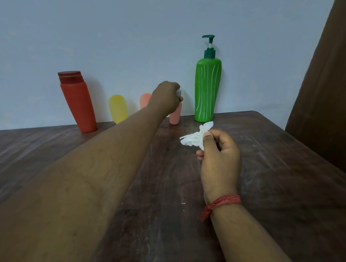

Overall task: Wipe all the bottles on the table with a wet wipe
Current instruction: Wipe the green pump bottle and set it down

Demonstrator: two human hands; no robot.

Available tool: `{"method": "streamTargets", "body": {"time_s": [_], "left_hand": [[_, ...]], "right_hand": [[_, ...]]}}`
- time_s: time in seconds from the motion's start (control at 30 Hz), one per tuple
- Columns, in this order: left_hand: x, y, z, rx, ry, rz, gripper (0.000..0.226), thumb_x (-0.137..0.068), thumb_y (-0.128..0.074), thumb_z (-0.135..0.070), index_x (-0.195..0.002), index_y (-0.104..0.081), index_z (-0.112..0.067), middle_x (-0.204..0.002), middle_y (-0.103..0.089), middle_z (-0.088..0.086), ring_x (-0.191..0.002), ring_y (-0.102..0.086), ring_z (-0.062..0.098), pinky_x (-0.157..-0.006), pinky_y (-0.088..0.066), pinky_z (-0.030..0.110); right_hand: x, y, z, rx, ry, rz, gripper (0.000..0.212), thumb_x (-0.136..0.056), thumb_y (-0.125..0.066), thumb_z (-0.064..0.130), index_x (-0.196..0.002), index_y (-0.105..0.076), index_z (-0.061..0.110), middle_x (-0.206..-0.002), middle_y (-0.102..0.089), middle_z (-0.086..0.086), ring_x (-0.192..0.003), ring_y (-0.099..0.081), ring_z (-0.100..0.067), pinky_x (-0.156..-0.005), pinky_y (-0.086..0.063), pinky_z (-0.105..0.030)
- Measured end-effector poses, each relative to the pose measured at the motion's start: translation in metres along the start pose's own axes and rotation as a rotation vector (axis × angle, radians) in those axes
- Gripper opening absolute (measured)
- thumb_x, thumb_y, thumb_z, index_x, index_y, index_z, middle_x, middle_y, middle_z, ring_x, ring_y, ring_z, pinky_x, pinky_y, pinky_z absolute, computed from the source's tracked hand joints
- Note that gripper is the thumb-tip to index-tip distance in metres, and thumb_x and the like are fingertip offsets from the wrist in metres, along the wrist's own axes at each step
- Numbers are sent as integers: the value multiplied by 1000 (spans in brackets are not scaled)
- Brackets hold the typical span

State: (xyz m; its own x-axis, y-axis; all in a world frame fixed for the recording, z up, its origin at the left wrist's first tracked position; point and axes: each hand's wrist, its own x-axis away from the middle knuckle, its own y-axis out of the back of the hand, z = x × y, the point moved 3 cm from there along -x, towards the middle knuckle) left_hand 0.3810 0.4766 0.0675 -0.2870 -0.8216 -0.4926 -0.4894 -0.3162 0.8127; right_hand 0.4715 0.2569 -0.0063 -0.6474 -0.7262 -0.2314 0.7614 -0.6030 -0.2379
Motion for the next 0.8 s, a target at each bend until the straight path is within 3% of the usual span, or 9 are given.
{"method": "streamTargets", "body": {"time_s": [0.13, 0.3, 0.57, 0.7, 0.8], "left_hand": [[-1, 1, -1, -75, 2, 15, 24, -95, -65, -22, -110, -64, -3, -111, -63, 15, -104, -57, 32, -75, -41, 33], [-3, 2, 1, -160, 5, 21, 27, -95, -64, -30, -114, -62, -10, -115, -65, 10, -108, -57, 31, -88, -48, 41], [-1, 8, -2, -216, -3, 24, 35, -96, -64, -33, -118, -57, -6, -114, -65, 15, -106, -58, 34, -87, -43, 40], [-1, 12, -4, -194, -2, 21, 41, -97, -64, -32, -126, -55, -5, -120, -64, 15, -112, -57, 33, -96, -43, 41], [-2, 14, -4, -169, -4, 24, 41, -97, -65, -30, -126, -55, -3, -119, -64, 16, -111, -58, 33, -98, -46, 44]], "right_hand": [[0, 0, 0, 4, -4, 10, 12, -97, -60, 20, -96, -70, 25, -81, -70, 12, -65, -64, -10, -63, -55, -27], [0, 0, -1, 21, -13, 9, 13, -97, -59, 21, -102, -71, 20, -85, -69, 10, -65, -64, -9, -63, -55, -26], [1, -1, 0, 44, -14, 29, 12, -97, -58, 22, -97, -69, 27, -81, -67, 14, -65, -64, -9, -65, -57, -27], [1, -1, 1, 53, 0, 39, 17, -97, -59, 22, -87, -67, 32, -78, -68, 13, -62, -64, -9, -65, -58, -30], [2, -2, 1, 54, -2, 37, 15, -97, -58, 21, -91, -67, 31, -83, -68, 11, -64, -64, -10, -64, -56, -28]]}}
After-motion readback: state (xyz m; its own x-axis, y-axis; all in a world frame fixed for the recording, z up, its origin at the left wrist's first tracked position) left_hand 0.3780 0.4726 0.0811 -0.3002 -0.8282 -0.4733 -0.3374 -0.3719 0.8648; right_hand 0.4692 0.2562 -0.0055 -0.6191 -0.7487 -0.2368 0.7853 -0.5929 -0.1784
